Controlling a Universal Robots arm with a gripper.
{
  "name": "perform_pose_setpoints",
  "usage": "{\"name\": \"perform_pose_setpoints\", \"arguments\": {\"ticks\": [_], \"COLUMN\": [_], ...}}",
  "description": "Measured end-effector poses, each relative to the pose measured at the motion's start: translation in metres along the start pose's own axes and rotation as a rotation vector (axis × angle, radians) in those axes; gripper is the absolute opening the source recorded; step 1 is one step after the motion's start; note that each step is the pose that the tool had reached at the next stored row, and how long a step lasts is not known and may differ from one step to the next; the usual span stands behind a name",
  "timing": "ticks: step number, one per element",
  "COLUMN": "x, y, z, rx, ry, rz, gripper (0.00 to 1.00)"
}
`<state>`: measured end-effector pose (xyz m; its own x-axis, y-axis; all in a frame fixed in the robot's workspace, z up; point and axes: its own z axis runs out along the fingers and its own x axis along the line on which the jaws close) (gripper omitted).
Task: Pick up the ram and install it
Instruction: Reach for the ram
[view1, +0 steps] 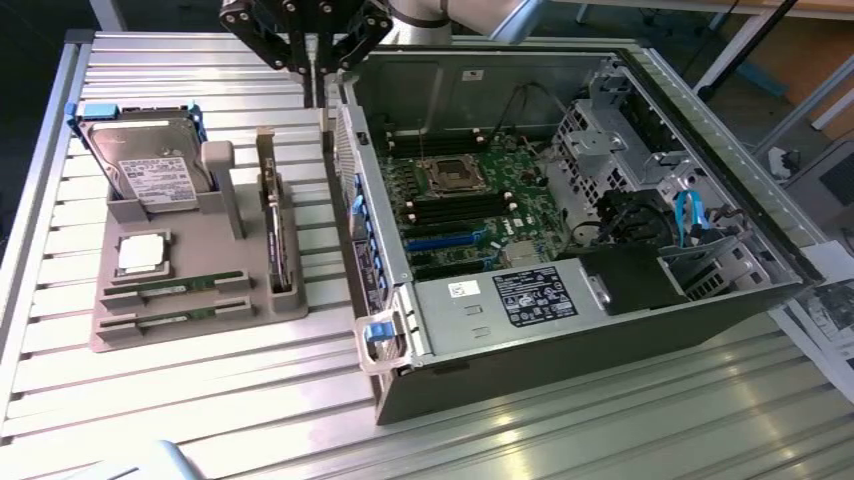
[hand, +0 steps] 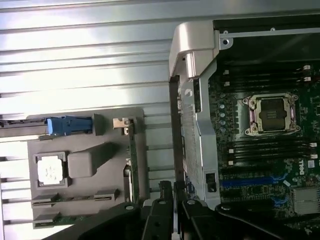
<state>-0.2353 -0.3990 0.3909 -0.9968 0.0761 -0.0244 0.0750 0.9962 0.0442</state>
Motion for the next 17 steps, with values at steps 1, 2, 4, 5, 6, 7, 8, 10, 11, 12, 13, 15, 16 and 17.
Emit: {"name": "perform_pose_setpoints", "arguments": {"ticks": [1,2,4,5,6,7,8,10,11,12,13,15,16,17], "x": [0.006,0.013,0.022,0.031,0.039,0.043,0.052,0.068,0.073,0.078,0.083,0.092,0.098,0.103], "y": [-0.0004,-0.0010,-0.0017,-0.0023,-0.0029,-0.0033,-0.0039,-0.0052,-0.0056,-0.0060,-0.0063,-0.0071,-0.0075,-0.0078], "z": [0.0000,0.0000,-0.0001,-0.0001,-0.0001,-0.0001,-0.0002,-0.0002,-0.0001,-0.0001,-0.0001,-0.0001,0.0000,0.0000], "rx": [-0.0001,-0.0001,-0.0001,-0.0002,-0.0002,-0.0002,-0.0001,-0.0001,-0.0001,-0.0002,-0.0002,-0.0002,-0.0002,-0.0001], "ry": [-0.0001,-0.0001,0.0000,-0.0001,-0.0001,-0.0001,-0.0001,-0.0001,-0.0001,-0.0001,-0.0002,-0.0001,-0.0002,-0.0001], "rz": [0.000,0.000,0.000,0.000,0.000,0.000,0.000,0.000,0.000,0.000,0.000,0.000,0.000,0.000], "gripper": [0.16,0.16,0.16,0.16,0.16,0.16,0.16,0.16,0.16,0.16,0.16,0.16,0.16,0.16]}}
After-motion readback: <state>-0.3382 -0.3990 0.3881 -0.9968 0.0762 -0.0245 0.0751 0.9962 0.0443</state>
